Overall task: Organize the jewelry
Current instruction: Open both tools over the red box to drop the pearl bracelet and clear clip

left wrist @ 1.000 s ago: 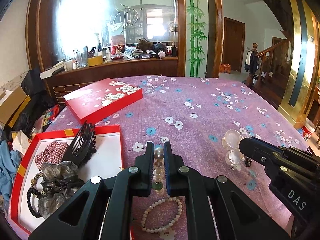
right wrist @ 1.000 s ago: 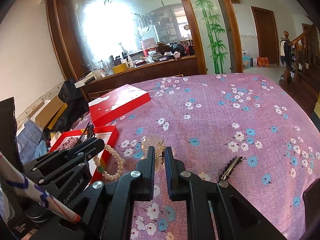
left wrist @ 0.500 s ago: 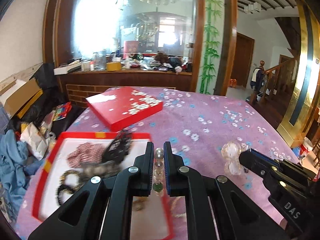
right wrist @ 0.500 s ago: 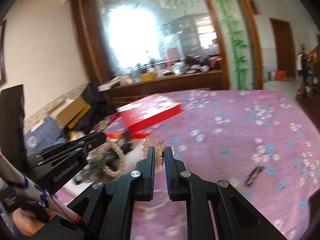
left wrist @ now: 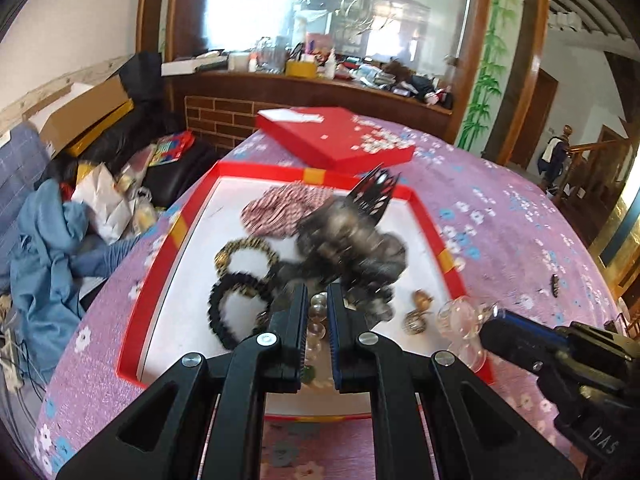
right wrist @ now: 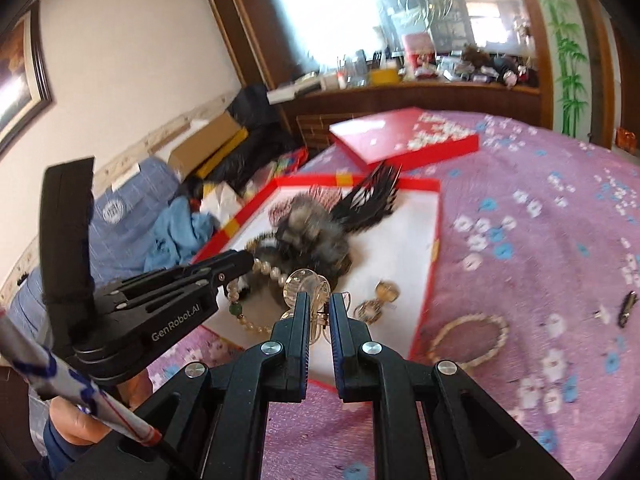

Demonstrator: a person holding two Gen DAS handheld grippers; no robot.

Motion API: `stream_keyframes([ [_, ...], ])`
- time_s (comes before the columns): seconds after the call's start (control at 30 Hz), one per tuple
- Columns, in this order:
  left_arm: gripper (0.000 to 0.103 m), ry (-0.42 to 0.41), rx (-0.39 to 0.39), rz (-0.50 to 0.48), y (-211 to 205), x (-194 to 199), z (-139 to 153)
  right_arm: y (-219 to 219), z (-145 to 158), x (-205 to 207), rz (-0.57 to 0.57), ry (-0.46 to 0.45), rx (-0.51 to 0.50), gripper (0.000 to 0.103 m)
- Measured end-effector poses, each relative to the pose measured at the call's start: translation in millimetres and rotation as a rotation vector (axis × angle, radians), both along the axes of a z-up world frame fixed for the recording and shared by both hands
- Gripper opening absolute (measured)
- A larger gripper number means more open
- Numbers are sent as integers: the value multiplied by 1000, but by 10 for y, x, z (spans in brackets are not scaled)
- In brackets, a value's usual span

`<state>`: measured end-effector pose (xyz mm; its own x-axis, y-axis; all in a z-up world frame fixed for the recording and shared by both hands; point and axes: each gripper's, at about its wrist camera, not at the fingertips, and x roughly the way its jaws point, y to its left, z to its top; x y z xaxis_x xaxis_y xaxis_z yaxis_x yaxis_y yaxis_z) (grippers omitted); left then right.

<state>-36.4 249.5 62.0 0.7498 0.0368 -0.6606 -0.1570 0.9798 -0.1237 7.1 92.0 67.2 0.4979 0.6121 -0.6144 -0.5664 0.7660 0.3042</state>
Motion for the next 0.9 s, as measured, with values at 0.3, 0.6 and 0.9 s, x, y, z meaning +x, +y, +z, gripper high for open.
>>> stream_keyframes([
  [0.3, 9, 37, -22, 51, 152, 70, -236, 131, -341, 140, -7, 71, -46, 11],
  [0.6, 9, 45, -3, 118, 213, 122, -336, 144, -462, 164, -3, 85, -65, 12],
  [0.9, 9, 19, 71, 130, 111, 114, -280, 191, -454, 73, -7, 17, -109, 12],
])
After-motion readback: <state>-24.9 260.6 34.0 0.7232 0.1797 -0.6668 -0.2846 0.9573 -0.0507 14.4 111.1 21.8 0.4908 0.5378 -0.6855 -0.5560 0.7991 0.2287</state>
